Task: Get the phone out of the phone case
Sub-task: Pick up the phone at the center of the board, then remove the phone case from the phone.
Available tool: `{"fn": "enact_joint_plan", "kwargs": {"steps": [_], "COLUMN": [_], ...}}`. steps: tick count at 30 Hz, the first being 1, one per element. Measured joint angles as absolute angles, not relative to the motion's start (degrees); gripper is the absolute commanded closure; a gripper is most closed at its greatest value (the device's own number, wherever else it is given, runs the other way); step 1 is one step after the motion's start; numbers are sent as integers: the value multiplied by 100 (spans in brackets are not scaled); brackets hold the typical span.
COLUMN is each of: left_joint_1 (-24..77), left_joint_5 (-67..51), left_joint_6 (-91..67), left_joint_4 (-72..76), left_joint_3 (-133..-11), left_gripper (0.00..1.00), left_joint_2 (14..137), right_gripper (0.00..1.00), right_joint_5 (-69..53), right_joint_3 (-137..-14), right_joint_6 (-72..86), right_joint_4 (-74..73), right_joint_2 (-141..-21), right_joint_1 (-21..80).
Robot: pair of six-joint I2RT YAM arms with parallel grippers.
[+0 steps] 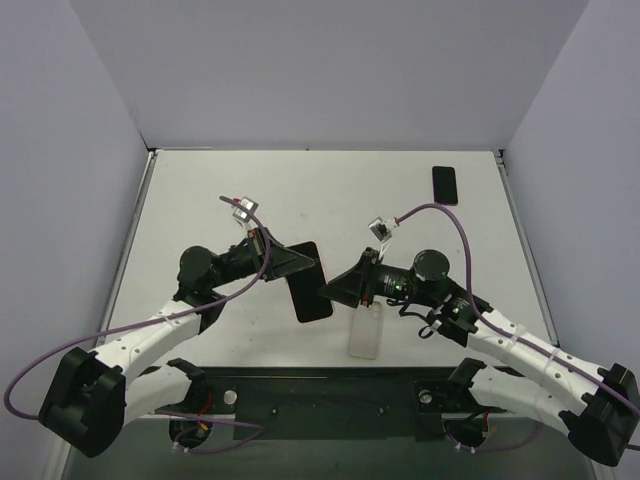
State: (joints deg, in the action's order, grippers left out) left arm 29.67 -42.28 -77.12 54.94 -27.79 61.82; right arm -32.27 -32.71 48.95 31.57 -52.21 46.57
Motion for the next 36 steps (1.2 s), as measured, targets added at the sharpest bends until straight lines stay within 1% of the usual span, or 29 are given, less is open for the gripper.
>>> {"fn": "enact_joint_plan", "kwargs": {"steps": [4,11,13,16,21,23,26,28,29,30,31,32,34,36], "left_joint_1": [2818,2676,2661,2650,2646,2644,2641,2620,2613,2602,2591,2578,2552,2532], "left_joint_5": [-4692,-5201,-5280,-5345,-5428,-5435,-5450,-5498,-5524,-5555,-5586,-5610,-5640,-5651], "left_joint_6": [-7660,-7544,-7500,-7459,-7474,-7529,-7647,-7743,-7771,-7804,-7861,-7920,-8051,-8158], "left_joint_4": [5271,4954,4845,4740,4556,4471,4462,4482,4523,4595,4692,4786,4956,5041], "left_joint_3": [-2998,-3299,-3339,-3361,-3415,-3465,-3498,-3498,-3498,-3498,-3498,-3498,-3498,-3498], "left_gripper": [100,100,100,100,100,100,100,100,100,100,100,100,100,100], "left_joint_2": [6182,6145,6112,6080,6075,6073,6073,6073,6071,6071,6071,6075,6084,6088], "right_gripper": [64,65,66,72,76,81,95,100,100,96,88,84,80,79], "right_joint_5": [-3789,-4652,-4735,-4790,-4831,-4829,-4805,-4775,-4751,-4718,-4700,-4692,-4683,-4683], "right_joint_3": [-3524,-3527,-3524,-3524,-3524,-3524,-3527,-3555,-3570,-3586,-3612,-3645,-3758,-3833], "right_joint_6": [4447,4316,4318,4322,4307,4228,4073,4021,3997,3977,3955,3922,3846,3798], "right_joint_4": [2536,2401,2460,2578,2657,2620,2539,2510,2488,2464,2440,2429,2379,2368], "right_joint_2": [-5221,-5341,-5380,-5424,-5500,-5507,-5507,-5507,-5507,-5507,-5516,-5524,-5564,-5592], "right_joint_1": [4661,4788,4853,4893,4995,5046,5135,5188,5207,5225,5229,5231,5258,5271]}}
